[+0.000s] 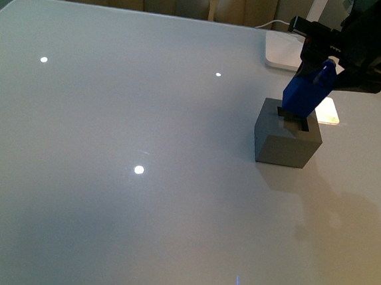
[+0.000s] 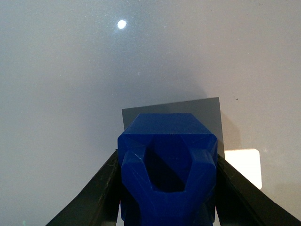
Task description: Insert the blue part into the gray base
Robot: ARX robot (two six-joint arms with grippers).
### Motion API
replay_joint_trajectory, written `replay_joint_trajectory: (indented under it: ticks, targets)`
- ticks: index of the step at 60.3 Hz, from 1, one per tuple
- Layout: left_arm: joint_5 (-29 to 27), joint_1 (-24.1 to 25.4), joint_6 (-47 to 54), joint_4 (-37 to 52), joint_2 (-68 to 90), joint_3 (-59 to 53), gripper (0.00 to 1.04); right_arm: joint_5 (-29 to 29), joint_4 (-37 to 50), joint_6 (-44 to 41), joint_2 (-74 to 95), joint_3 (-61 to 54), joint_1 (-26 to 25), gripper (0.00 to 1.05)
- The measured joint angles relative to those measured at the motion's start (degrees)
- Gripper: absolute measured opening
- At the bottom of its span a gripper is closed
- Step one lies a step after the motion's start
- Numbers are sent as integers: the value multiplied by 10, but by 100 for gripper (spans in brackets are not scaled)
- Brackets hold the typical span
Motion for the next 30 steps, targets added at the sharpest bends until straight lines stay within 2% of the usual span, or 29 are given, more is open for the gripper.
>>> replay_joint_trajectory:
  ticks: [30]
  targets:
    - [0,0,0,0,0,0,97,-3,-3,-3,17,2,0,45]
